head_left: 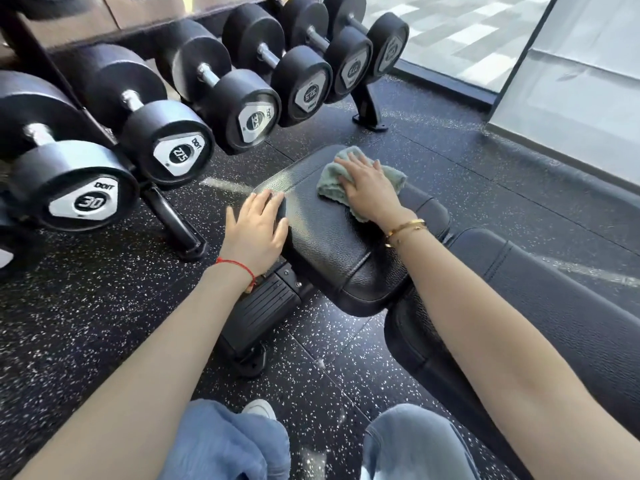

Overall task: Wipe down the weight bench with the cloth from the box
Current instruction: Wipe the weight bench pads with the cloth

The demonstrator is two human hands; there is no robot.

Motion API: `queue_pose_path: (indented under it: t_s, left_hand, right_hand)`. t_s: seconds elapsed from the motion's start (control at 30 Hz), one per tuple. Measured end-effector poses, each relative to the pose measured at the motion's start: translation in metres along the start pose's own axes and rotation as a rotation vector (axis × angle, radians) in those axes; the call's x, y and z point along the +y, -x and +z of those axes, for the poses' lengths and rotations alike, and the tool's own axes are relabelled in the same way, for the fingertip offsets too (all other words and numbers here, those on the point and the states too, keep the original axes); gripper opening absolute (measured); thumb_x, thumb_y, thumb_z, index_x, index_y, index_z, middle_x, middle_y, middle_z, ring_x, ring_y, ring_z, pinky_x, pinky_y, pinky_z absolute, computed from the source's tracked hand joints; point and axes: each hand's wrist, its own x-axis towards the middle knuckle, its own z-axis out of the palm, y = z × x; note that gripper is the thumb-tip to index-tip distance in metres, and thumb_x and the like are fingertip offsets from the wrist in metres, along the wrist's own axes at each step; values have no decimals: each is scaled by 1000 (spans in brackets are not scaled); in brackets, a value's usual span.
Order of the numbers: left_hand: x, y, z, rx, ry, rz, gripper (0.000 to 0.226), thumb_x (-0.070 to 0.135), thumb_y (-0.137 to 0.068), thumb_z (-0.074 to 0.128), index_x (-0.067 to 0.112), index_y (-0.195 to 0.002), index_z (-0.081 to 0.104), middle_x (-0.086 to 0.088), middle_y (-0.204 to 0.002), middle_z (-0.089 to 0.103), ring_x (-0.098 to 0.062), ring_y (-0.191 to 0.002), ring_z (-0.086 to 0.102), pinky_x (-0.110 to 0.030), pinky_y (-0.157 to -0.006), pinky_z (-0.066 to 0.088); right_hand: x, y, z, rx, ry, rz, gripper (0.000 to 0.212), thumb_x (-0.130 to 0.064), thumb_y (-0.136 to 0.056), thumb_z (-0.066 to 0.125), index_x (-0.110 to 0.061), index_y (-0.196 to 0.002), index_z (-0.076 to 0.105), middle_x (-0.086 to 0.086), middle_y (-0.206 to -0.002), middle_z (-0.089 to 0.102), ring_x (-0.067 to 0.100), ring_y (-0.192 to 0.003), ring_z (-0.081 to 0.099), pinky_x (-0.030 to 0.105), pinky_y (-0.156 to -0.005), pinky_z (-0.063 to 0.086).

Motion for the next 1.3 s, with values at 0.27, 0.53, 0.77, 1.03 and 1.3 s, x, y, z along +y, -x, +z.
queue_pose_path:
  t_s: [0.27, 0.53, 0.77, 1.03, 1.3]
  left_hand:
    - [-23, -7, -5, -16, 1, -4, 55, 31, -103, 37, 22, -155, 22, -2, -163, 19, -22, -150, 16, -57, -120, 8]
    - [-30, -8, -12, -31, -17, 28, 55, 34, -104, 37, 22, -156, 22, 0, -163, 20, -20, -150, 14, -56, -120, 7]
    - [-43, -12, -15, -41, -15, -51, 56, 27, -100, 40, 12, -152, 28, -2, -160, 24, -17, -148, 17, -56, -120, 8]
    - [-37, -1, -22, -28, 14, 26, 55, 33, -104, 36, 18, -155, 22, 0, -162, 20, -17, -150, 13, -55, -121, 8]
    - [-18, -5, -14, -66, 37, 29, 53, 34, -105, 32, 23, -155, 22, -1, -163, 20, -18, -150, 13, -54, -121, 7]
  right_hand:
    - [-30, 79, 0, -101, -112, -371, 46, -18, -99, 46, -28, -144, 39, -6, -155, 29, 9, -147, 14, 36, -120, 7]
    - [-18, -48, 9, -64, 0, -86, 36, -21, -98, 40, -27, -131, 52, -1, -145, 46, 21, -140, 31, 58, -115, 16]
    - [-85, 25, 18, -180, -151, -448, 54, -36, -87, 38, -17, -136, 51, 1, -148, 43, 11, -141, 26, 33, -115, 8]
    - [-18, -19, -4, -22, -15, -129, 40, -20, -100, 40, -24, -139, 46, 0, -153, 35, 20, -145, 21, 53, -119, 10]
    - [-46, 113, -6, -202, -88, -411, 49, -25, -96, 34, -30, -145, 36, -6, -158, 20, 11, -148, 7, 37, -121, 2]
